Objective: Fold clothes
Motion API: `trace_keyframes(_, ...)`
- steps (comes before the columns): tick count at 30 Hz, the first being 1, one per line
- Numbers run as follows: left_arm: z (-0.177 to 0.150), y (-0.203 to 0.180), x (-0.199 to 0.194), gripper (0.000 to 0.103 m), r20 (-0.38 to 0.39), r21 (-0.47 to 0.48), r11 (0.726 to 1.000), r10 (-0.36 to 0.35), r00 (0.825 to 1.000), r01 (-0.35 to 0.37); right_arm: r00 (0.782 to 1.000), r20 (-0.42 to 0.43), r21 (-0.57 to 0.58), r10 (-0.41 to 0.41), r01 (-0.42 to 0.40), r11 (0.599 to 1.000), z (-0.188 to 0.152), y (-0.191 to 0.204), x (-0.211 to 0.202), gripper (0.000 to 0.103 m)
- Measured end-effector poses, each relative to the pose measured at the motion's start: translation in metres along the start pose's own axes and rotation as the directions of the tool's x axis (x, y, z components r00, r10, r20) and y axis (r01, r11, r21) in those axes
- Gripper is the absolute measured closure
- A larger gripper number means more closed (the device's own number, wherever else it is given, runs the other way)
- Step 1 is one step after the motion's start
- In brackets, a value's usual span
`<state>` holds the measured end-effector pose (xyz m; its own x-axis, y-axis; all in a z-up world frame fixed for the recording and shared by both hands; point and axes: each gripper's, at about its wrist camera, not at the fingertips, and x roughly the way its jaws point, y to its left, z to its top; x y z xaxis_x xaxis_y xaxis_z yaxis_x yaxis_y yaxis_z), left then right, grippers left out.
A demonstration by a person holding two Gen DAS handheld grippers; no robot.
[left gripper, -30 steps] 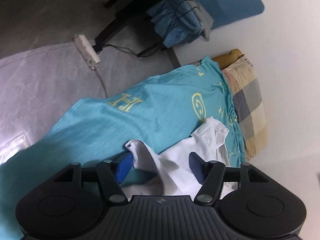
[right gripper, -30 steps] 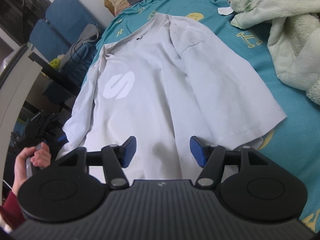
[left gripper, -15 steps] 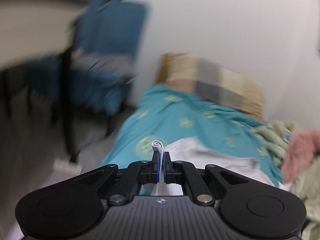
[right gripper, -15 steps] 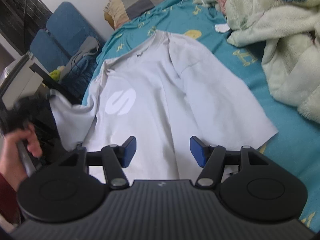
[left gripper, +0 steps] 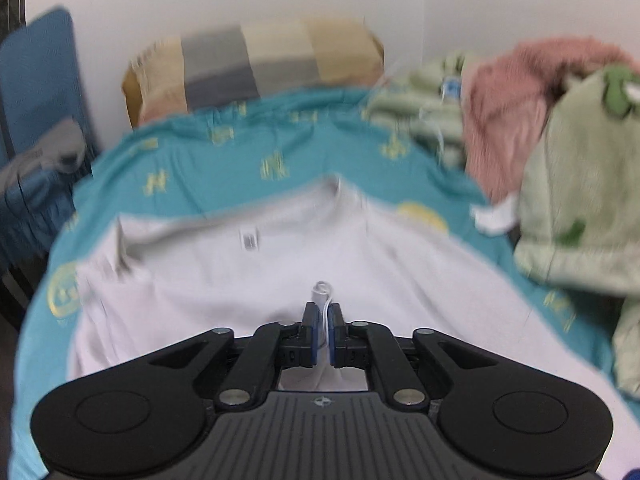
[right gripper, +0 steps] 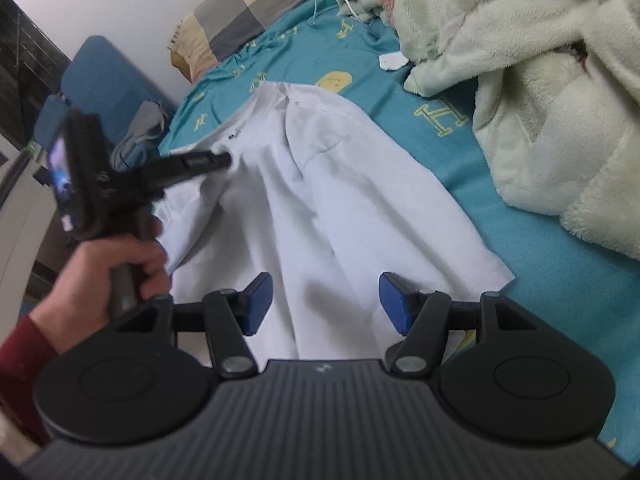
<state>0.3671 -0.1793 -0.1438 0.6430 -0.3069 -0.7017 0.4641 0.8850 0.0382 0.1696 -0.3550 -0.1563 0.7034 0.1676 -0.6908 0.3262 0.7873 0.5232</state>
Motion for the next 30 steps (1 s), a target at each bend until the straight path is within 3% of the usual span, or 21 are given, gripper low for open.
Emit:
trace_keyframes(3, -0.025, 0.023, -0.025, 0.066, -0.012, -0.043, 0.999, -0.013, 1.000, 0.013, 1.000, -0.011, -0.011, 0.004, -0.004, 1.000, -0.001, 0.003, 0.004, 0.040)
trace_keyframes(6, -0.049, 0.056, -0.077, 0.047, -0.004, -0.109, 0.994, -0.022, 1.000, 0.021, 1.000, -0.012, -0.026, 0.008, -0.008, 1.000, -0.002, 0.006, 0.003, 0.040)
trace_keyframes(11, -0.108, 0.127, -0.182, 0.028, -0.072, -0.210, 0.978, -0.022, 0.997, 0.006, 0.999, -0.009, -0.026, 0.035, -0.036, 0.999, -0.005, 0.008, -0.009, 0.040)
trace_keyframes(14, -0.153, 0.178, -0.237, 0.026, -0.158, -0.309, 0.951, -0.061, 0.986, 0.009, 0.999, -0.011, -0.042, 0.040, -0.040, 0.998, -0.009, 0.013, -0.016, 0.040)
trace_keyframes(17, -0.198, 0.223, -0.272, 0.026, -0.196, -0.422, 0.907, -0.103, 0.975, 0.011, 0.999, -0.025, -0.053, 0.048, -0.050, 0.997, -0.013, 0.018, -0.020, 0.040)
trace_keyframes(21, -0.238, 0.263, -0.292, 0.026, -0.212, -0.578, 0.809, -0.277, 0.937, 0.109, 0.998, -0.027, -0.067, 0.050, -0.051, 0.996, -0.018, 0.025, -0.025, 0.040)
trace_keyframes(22, -0.241, 0.266, -0.294, 0.026, -0.203, -0.591, 0.796, -0.304, 0.931, 0.131, 0.999, -0.027, -0.070, 0.047, -0.049, 0.996, -0.019, 0.027, -0.026, 0.040)
trace_keyframes(26, -0.238, 0.241, -0.287, 0.030, -0.291, -0.522, 0.836, -0.361, 0.886, 0.169, 0.999, -0.035, -0.078, 0.033, -0.036, 0.996, -0.022, 0.031, -0.024, 0.040)
trace_keyframes(28, -0.239, 0.218, -0.276, 0.035, -0.396, -0.459, 0.878, -0.342, 0.852, 0.138, 0.999, -0.041, -0.084, 0.025, -0.029, 0.996, -0.023, 0.033, -0.021, 0.040)
trace_keyframes(30, -0.239, 0.202, -0.269, 0.044, -0.450, -0.438, 0.886, -0.365, 0.815, 0.154, 0.999, -0.044, -0.092, 0.021, -0.025, 0.995, -0.023, 0.034, -0.018, 0.040)
